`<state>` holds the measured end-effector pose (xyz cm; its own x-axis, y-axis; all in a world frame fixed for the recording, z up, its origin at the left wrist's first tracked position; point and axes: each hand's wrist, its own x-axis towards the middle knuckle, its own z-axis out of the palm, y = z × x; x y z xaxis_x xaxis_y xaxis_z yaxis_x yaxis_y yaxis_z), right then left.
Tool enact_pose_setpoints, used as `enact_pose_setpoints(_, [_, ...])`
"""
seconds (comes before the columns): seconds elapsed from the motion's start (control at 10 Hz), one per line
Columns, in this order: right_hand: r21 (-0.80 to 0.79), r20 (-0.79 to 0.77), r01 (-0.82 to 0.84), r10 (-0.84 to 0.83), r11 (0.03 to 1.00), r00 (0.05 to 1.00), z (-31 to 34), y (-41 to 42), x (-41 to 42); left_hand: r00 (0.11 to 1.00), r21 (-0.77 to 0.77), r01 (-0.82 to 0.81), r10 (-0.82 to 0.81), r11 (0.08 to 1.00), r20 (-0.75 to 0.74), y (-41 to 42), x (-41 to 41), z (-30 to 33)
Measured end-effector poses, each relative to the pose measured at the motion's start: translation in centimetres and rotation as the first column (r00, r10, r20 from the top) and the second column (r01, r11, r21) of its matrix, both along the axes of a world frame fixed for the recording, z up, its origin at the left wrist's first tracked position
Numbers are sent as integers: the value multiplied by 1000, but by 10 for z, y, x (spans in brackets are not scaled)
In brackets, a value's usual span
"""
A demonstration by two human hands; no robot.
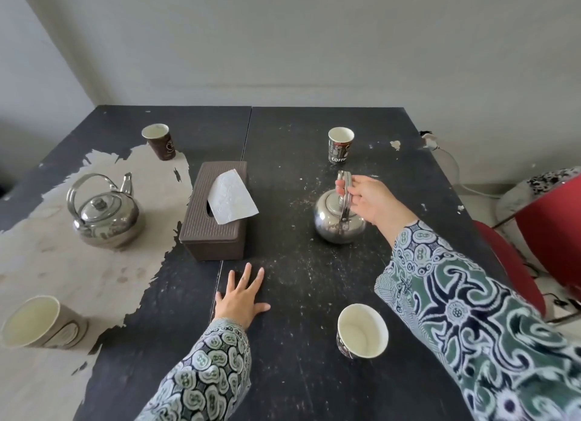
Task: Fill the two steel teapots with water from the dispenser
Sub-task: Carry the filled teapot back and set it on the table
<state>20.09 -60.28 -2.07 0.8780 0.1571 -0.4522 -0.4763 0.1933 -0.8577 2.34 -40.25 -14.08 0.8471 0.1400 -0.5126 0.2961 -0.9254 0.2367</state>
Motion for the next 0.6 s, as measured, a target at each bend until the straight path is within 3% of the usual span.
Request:
enact_pose_setpoints(0.4, [1, 63, -6, 5, 1000, 998, -17, -5, -5, 1000, 7, -12, 12, 1000, -11, 1, 3, 3])
enact_pose_setpoints(0.6, [-196, 56, -5, 17, 981, 998, -6, -5, -19, 984, -46, -95, 101, 994, 146, 1, -10, 24])
